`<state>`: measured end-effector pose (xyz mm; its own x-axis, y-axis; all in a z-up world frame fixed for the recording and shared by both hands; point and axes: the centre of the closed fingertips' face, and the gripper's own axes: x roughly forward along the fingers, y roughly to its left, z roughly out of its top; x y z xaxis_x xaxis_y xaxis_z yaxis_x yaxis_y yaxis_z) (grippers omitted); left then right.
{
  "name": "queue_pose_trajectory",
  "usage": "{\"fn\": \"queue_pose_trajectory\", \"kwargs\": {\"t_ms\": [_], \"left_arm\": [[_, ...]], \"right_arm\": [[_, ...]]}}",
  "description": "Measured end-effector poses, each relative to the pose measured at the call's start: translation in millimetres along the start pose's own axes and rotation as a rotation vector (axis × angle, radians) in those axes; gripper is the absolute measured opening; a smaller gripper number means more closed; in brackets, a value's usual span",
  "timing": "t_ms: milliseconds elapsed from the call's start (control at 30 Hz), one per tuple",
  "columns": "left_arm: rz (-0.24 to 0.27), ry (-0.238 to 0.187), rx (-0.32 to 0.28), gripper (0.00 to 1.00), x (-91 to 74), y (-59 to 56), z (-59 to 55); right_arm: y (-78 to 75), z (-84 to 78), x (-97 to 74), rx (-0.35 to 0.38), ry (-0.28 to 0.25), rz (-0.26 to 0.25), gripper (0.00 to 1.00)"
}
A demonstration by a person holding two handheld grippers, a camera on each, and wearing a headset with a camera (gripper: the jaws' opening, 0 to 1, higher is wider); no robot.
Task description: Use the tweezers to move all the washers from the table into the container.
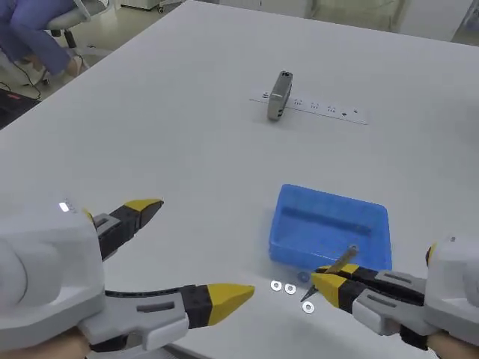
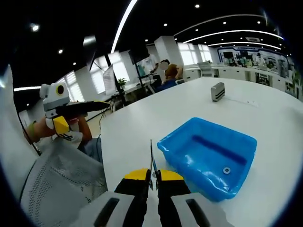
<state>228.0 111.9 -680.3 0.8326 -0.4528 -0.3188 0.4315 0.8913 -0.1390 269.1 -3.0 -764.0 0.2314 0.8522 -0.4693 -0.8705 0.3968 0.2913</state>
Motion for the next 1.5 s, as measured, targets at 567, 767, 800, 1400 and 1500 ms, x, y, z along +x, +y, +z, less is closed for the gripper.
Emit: {"fn": "queue_pose_trajectory", "kwargs": {"t_ms": [567,767,800,1400,1500], "left_arm": [[0.016,-0.003,-0.015,0.96,0.6,0.3,-1.1],[0.022,-0.031,-0.003,0.96,7.8,3.3,9.7],[0.022,-0.037,-0.003,0.96,8.3,4.1,12.1],[0.015,-0.076,0.006,0.95,9.8,-1.9,24.9],[0.018,-0.067,-0.003,0.95,7.2,-2.0,20.5]], "right_arm": [[11.6,-15.6,7.1,-0.227,0.120,0.010,0.03],[12.7,-17.5,5.1,-0.275,0.122,0.010,0.03],[12.0,-17.2,4.6,-0.269,0.120,0.007,0.02],[-12.6,72.0,-29.2,-0.132,-0.168,-0.060,0.02],[-27.5,82.0,-29.6,-0.139,-0.171,-0.097,0.02]]}}
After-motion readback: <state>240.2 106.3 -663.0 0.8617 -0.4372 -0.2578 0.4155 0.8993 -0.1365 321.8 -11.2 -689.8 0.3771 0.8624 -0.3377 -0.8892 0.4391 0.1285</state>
